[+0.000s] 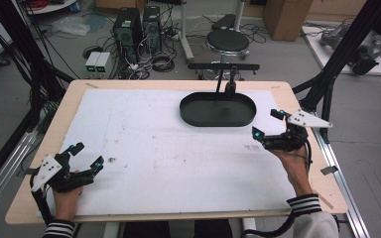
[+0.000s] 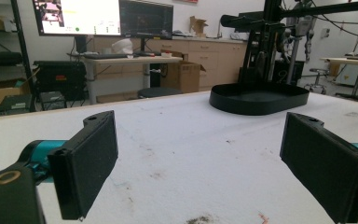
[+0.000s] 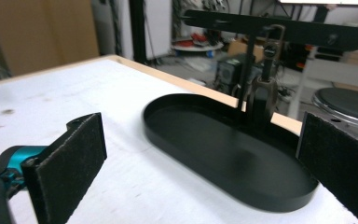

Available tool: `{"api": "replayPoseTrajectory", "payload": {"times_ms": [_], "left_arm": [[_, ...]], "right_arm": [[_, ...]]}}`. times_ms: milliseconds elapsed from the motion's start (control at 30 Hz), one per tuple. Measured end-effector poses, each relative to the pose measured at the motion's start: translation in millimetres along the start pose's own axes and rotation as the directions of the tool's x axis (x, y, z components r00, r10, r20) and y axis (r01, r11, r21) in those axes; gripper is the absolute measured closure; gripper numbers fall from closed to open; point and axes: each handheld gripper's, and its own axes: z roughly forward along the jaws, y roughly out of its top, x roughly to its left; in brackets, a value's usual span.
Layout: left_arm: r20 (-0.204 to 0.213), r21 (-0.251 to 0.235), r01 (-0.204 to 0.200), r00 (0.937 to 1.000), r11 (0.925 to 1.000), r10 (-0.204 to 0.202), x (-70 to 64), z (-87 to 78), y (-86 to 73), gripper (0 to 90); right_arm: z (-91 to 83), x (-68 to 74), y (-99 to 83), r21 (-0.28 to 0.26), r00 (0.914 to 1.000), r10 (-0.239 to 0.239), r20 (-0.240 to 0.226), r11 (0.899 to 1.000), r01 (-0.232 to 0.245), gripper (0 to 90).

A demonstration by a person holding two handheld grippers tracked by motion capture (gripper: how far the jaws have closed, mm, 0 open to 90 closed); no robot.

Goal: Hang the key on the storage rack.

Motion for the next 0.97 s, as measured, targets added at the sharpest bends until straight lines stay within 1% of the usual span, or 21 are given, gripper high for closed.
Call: {"api": "replayPoseTrajectory", "payload": {"times_ms": [67,100,167,200,300,433,533,600,633,667,700,767,800,867,933,967], "left_arm": [[0.0,-0.001,-0.003,1.0,1.0,0.003,-0.1,-0.2,0.0,11.6],[0.002,-0.001,-0.005,1.0,1.0,0.005,-0.1,-0.3,0.0,11.6],[0.001,-0.002,-0.005,1.0,1.0,0.005,-0.3,-0.3,-0.1,11.6],[0.001,-0.002,-0.006,1.0,1.0,0.006,-0.3,-0.4,0.0,11.7],[0.001,-0.002,-0.005,1.0,1.0,0.005,-0.2,-0.4,0.0,11.7],[0.0,-0.003,-0.004,1.0,1.0,0.004,-0.2,-0.4,-0.1,11.6],[0.0,-0.002,-0.004,1.0,1.0,0.004,-0.2,-0.5,-0.1,11.7],[0.0,-0.003,-0.006,1.0,1.0,0.006,-0.4,-0.4,-0.1,11.6],[0.0,-0.002,-0.007,1.0,1.0,0.007,-0.4,-0.4,-0.1,11.6],[0.0,-0.003,-0.008,1.0,1.0,0.008,-0.6,-0.4,-0.1,11.6],[0.0,-0.003,-0.009,1.0,1.0,0.009,-0.6,-0.5,0.0,11.6],[0.001,-0.002,-0.009,1.0,1.0,0.009,-0.5,-0.5,0.0,11.7],[0.0,-0.002,-0.007,1.0,1.0,0.007,-0.5,-0.3,-0.1,11.6],[0.001,-0.002,-0.009,1.0,1.0,0.009,-0.5,-0.5,-0.1,11.6],[0.0,-0.004,-0.013,0.9999,0.9999,0.013,-0.6,-0.9,-0.2,11.6],[0.001,-0.007,-0.01,0.9999,0.9999,0.01,-0.8,-0.9,-0.2,11.6]], "right_arm": [[-4.3,4.8,-11.7,-0.011,0.9999,-0.006,0.009,1.0,0.006,0.4],[-7.0,7.7,-21.0,-0.027,0.9994,-0.03,0.018,0.999,0.031,0.4],[-10.9,11.7,-36.6,-0.071,0.9979,-0.048,0.044,0.996,0.051,0.4],[-12.7,12.7,-44.4,-0.091,0.9981,-0.045,0.042,0.995,0.049,0.4],[-16.4,14.9,-62.7,-0.106,0.9979,-0.034,0.055,0.994,0.04,0.4],[-20.9,14.4,-78.8,-0.15,0.9971,-0.012,0.075,0.988,0.023,0.4],[-21.8,13.4,-87.5,-0.164,0.9971,0.001,0.077,0.986,0.012,0.4],[-20.4,13.0,-92.1,-0.158,0.9957,-0.007,0.093,0.987,0.021,0.4],[-18.8,13.3,-95.7,-0.162,0.9963,0.007,0.086,0.987,0.008,0.4],[-17.0,13.4,-97.6,-0.157,0.9966,0.01,0.082,0.988,0.003,0.4],[-16.5,15.0,-97.3,-0.147,0.9959,-0.005,0.091,0.989,0.019,0.4],[-15.9,16.7,-97.7,-0.145,0.9962,-0.024,0.083,0.989,0.036,0.4],[-15.3,17.2,-97.5,-0.142,0.9949,-0.038,0.094,0.989,0.051,0.4],[-14.9,17.0,-97.8,-0.142,0.9944,-0.029,0.102,0.989,0.044,0.4],[-16.1,15.1,-98.4,-0.147,0.9942,0.005,0.107,0.989,0.011,0.4],[-16.3,14.2,-98.6,-0.156,0.9938,0.012,0.111,0.988,0.005,0.4]]}}
